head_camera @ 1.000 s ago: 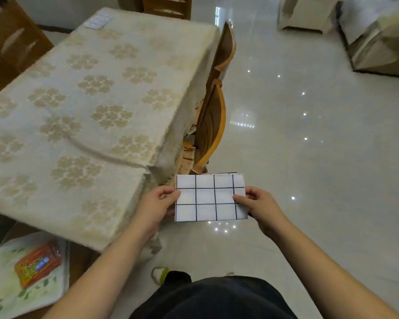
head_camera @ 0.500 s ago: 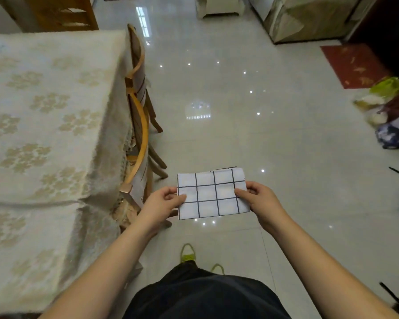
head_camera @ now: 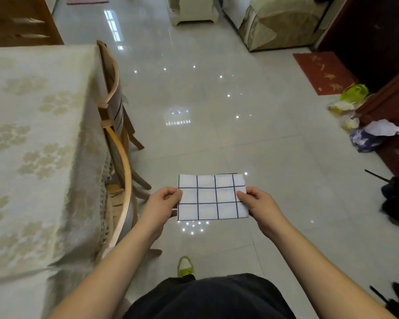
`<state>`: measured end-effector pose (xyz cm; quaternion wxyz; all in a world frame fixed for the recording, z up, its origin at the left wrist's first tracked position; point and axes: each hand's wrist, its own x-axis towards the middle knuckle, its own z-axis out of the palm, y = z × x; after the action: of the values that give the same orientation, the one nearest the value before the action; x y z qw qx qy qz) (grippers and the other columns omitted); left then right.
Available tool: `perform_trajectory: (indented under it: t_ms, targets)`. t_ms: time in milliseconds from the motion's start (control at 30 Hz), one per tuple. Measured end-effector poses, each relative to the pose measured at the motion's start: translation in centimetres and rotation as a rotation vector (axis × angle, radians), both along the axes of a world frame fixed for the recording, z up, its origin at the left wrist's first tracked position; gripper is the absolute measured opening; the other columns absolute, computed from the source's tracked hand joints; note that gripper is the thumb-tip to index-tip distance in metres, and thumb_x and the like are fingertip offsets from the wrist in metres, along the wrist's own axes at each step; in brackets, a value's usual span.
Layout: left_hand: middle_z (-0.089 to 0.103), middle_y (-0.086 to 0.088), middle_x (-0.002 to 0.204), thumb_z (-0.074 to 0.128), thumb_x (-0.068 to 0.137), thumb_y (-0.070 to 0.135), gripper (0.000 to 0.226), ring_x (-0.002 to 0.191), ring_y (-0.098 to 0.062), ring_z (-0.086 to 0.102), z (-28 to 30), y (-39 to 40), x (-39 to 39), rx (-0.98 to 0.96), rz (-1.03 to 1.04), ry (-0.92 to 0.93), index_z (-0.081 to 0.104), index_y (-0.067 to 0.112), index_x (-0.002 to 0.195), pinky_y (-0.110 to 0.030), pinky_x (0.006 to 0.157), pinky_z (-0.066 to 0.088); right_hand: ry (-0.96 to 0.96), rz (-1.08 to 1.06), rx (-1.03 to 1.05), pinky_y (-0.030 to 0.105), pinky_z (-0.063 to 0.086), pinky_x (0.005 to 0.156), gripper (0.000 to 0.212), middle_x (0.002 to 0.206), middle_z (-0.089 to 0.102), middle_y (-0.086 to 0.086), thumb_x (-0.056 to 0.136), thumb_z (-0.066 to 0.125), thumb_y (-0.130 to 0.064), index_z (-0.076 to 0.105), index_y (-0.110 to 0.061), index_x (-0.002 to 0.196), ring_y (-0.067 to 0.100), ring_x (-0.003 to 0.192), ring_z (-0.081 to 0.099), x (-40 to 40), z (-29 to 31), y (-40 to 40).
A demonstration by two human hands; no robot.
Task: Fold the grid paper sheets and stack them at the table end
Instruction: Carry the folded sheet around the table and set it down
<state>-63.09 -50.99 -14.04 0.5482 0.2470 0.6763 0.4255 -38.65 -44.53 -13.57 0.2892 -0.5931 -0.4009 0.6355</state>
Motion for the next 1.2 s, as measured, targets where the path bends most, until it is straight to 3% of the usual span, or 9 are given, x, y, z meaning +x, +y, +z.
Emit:
perform_trajectory:
  t_ms: [100, 333, 500, 667, 900, 967, 1100, 1200]
  targets:
    - [0.068, -0.017, 0.091, 0.06, 0.094, 0.019, 0.021, 0.076, -0.02, 0.064, 0.3, 2.7, -1.0, 0.013, -0.009, 0.017, 0.066, 0.0, 0.102, -0.026, 0.062, 0.056, -0.006, -0.013, 0.009, 0.033, 0.056, 0.076, 0.012, 0.095, 0.075, 0.009, 0.093, 0.061, -0.012, 0.07, -0.007, 0.099, 0.02, 0.085, 0.071, -0.7, 0.0, 2.5]
    - [0.069, -0.009, 0.085, 0.062, 0.093, 0.019, 0.017, 0.076, -0.019, 0.065, 0.0, 10.9, -1.5, -0.007, 0.001, 0.0, 0.067, 0.004, 0.098, -0.029, 0.065, 0.055, 0.02, -0.041, -0.023, 0.033, 0.056, 0.075, 0.013, 0.097, 0.075, 0.013, 0.093, 0.062, -0.012, 0.07, -0.004, 0.099, 0.023, 0.086, 0.071, -0.9, -0.6, 9.8]
    - [0.07, -0.012, 0.089, 0.063, 0.093, 0.021, 0.018, 0.079, -0.02, 0.065, -0.4, 18.1, -0.8, -0.039, 0.027, 0.015, 0.068, 0.005, 0.099, -0.029, 0.067, 0.055, 0.026, -0.006, -0.016, 0.033, 0.056, 0.076, 0.013, 0.096, 0.075, 0.013, 0.092, 0.062, -0.012, 0.07, -0.003, 0.099, 0.022, 0.084, 0.071, -0.1, -1.2, 17.7]
    - [0.068, -0.014, 0.088, 0.061, 0.094, 0.017, 0.019, 0.077, -0.02, 0.062, 0.5, 24.5, 0.0, -0.068, 0.089, 0.015, 0.066, -0.001, 0.1, -0.022, 0.059, 0.053, 0.026, 0.048, -0.031, 0.039, 0.056, 0.085, 0.012, 0.097, 0.074, 0.015, 0.091, 0.065, -0.014, 0.071, -0.005, 0.096, 0.024, 0.086, 0.071, 0.2, -1.3, 25.6]
    - [0.069, -0.021, 0.105, 0.057, 0.097, 0.019, 0.022, 0.083, -0.021, 0.065, 2.0, 30.2, -1.8, -0.065, 0.139, 0.05, 0.066, 0.001, 0.106, -0.021, 0.063, 0.056, 0.015, 0.168, -0.023, 0.043, 0.054, 0.087, 0.014, 0.099, 0.073, 0.018, 0.089, 0.065, -0.017, 0.071, -0.004, 0.093, 0.025, 0.086, 0.069, -2.6, -0.5, 34.2]
    - [0.07, -0.021, 0.106, 0.058, 0.096, 0.017, 0.022, 0.086, -0.021, 0.066, 2.0, 31.9, -3.1, -0.065, 0.172, 0.043, 0.067, 0.0, 0.106, -0.024, 0.068, 0.056, 0.023, 0.193, -0.027, 0.041, 0.055, 0.086, 0.013, 0.097, 0.075, 0.014, 0.09, 0.065, -0.016, 0.072, -0.006, 0.095, 0.025, 0.089, 0.071, -4.1, -0.4, 36.3]
    - [0.071, -0.017, 0.106, 0.062, 0.093, 0.016, 0.021, 0.085, -0.017, 0.066, 1.2, 35.9, -7.0, -0.061, 0.251, 0.003, 0.067, 0.001, 0.108, -0.018, 0.059, 0.053, 0.022, 0.211, -0.021, 0.031, 0.054, 0.074, 0.008, 0.09, 0.076, 0.006, 0.091, 0.063, -0.013, 0.07, -0.009, 0.091, 0.018, 0.081, 0.071, -8.2, -0.2, 40.7]
    - [0.071, -0.013, 0.1, 0.064, 0.092, 0.016, 0.022, 0.086, -0.018, 0.067, 0.5, 38.9, -10.5, -0.046, 0.267, -0.004, 0.067, 0.002, 0.109, -0.021, 0.064, 0.054, 0.015, 0.236, -0.015, 0.028, 0.054, 0.072, 0.008, 0.088, 0.075, 0.006, 0.092, 0.063, -0.012, 0.07, -0.009, 0.09, 0.017, 0.08, 0.071, -11.6, -0.1, 43.9]
